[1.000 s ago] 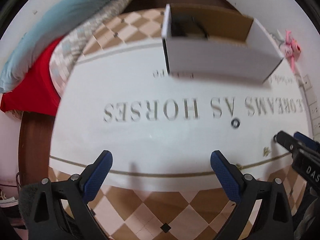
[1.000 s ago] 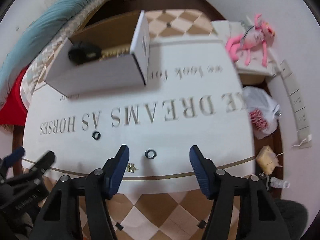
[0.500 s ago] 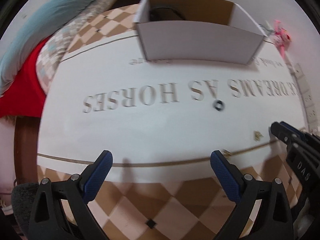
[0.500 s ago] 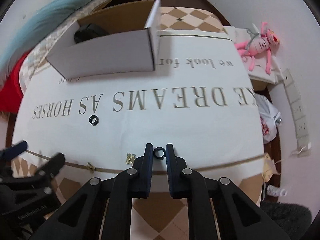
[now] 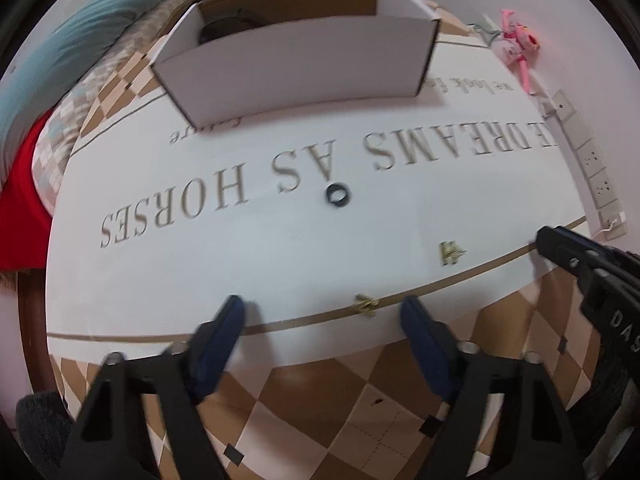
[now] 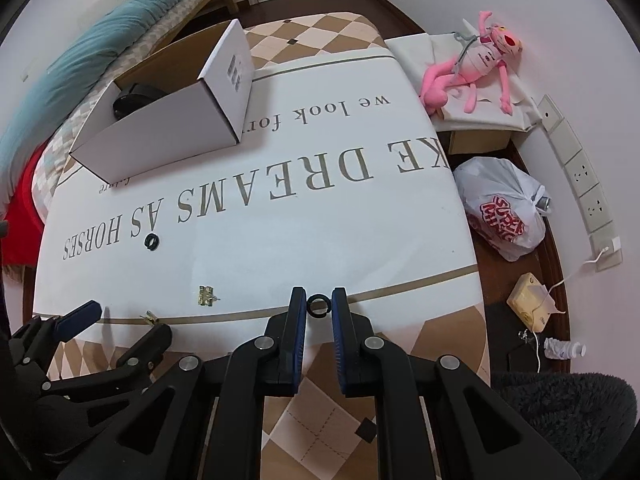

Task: Organize jewelry
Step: 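Grasp a black ring with the right tool while the left tool grasps a gold earring, then carry the ring and earring into the box and open both tools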

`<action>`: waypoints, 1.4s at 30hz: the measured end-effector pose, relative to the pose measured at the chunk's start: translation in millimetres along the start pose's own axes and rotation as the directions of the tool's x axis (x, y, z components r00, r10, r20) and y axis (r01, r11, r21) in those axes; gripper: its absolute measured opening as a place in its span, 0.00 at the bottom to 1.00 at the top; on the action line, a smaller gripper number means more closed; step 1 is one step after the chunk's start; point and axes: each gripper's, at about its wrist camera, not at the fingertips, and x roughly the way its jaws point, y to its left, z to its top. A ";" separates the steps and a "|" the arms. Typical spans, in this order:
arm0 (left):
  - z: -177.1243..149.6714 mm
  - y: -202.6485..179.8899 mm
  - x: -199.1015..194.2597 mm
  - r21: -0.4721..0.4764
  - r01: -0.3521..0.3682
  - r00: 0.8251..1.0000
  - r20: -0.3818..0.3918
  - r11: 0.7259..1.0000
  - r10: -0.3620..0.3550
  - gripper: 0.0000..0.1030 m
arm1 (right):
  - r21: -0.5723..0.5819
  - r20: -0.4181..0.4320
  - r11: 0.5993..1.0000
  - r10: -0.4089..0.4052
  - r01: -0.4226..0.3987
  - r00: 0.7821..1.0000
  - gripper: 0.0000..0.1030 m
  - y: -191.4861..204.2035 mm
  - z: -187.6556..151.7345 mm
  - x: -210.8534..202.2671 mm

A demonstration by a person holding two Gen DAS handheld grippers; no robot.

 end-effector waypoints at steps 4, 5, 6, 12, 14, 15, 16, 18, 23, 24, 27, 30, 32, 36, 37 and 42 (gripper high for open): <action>4.6 -6.1 -1.5 0.037 0.024 1.000 0.011 0.999 -0.025 0.32 | 0.000 0.003 1.000 0.001 -0.001 1.000 0.13 -1.2 0.4 0.2; 5.0 -9.1 -2.2 0.043 0.028 1.000 0.010 0.999 -0.029 0.29 | 0.001 0.004 1.000 0.001 -0.001 1.000 0.13 -1.3 0.8 0.1; 5.6 -10.6 -2.3 0.049 0.034 0.999 0.010 0.998 -0.035 0.22 | 0.002 0.005 1.000 0.002 -0.002 1.000 0.13 -1.4 0.5 -0.2; 10.7 -17.8 0.6 0.068 0.058 0.998 0.011 0.996 -0.058 0.09 | 0.009 0.017 1.000 0.007 -0.007 1.000 0.13 -2.7 3.3 -4.8; 9.6 -16.5 1.0 0.060 0.067 0.998 0.007 0.996 -0.067 0.08 | 0.013 0.021 1.000 0.015 -0.015 1.000 0.13 -3.1 4.3 -8.0; 8.5 -13.0 -0.4 0.053 0.076 0.997 0.005 0.996 -0.076 0.08 | 0.015 0.024 1.000 0.017 -0.018 1.000 0.13 -2.7 4.7 -9.3; 8.3 -11.2 -2.0 0.047 0.083 0.996 0.005 0.995 -0.083 0.08 | 0.015 0.031 1.000 0.023 -0.023 0.999 0.13 -2.4 5.5 -12.1; 7.9 -3.7 -10.7 0.028 0.098 0.995 0.012 0.995 -0.098 0.08 | 0.023 0.037 0.999 0.043 -0.044 0.998 0.13 -1.8 8.0 -18.4; 21.2 29.2 -48.3 -0.046 0.145 0.988 0.069 0.988 -0.141 0.08 | 0.032 0.078 0.993 0.114 -0.117 0.990 0.13 5.7 22.9 -44.3; 27.4 37.7 -58.7 -0.060 0.149 0.985 0.093 0.987 -0.143 0.08 | 0.033 0.091 0.990 0.132 -0.135 0.987 0.13 7.7 28.7 -50.8; 49.8 58.6 -85.4 -0.088 0.168 0.976 0.155 0.982 -0.153 0.08 | 0.029 0.119 0.981 0.185 -0.190 0.975 0.13 18.2 50.3 -66.1; 76.0 74.7 -101.3 -0.098 0.177 0.967 0.200 0.979 -0.155 0.08 | 0.015 0.137 0.973 0.224 -0.229 0.965 0.13 31.9 77.9 -73.0; 97.9 82.4 -101.5 -0.104 0.177 0.965 0.213 0.979 -0.152 0.08 | 0.006 0.141 0.970 0.238 -0.241 0.961 0.13 38.8 94.5 -72.5; 135.8 102.7 -87.8 -0.121 0.167 0.969 0.202 0.978 -0.140 0.09 | -0.025 0.105 0.968 0.253 -0.252 0.962 0.13 62.4 141.5 -53.9; 141.1 106.0 -84.8 -0.123 0.164 0.970 0.198 0.979 -0.138 0.09 | -0.031 0.099 0.969 0.248 -0.246 0.964 0.13 67.4 149.1 -49.5; 170.2 122.7 -57.5 -0.163 0.146 0.983 0.137 0.976 -0.124 0.10 | -0.080 0.008 0.975 0.209 -0.208 0.978 0.13 93.2 189.4 -13.3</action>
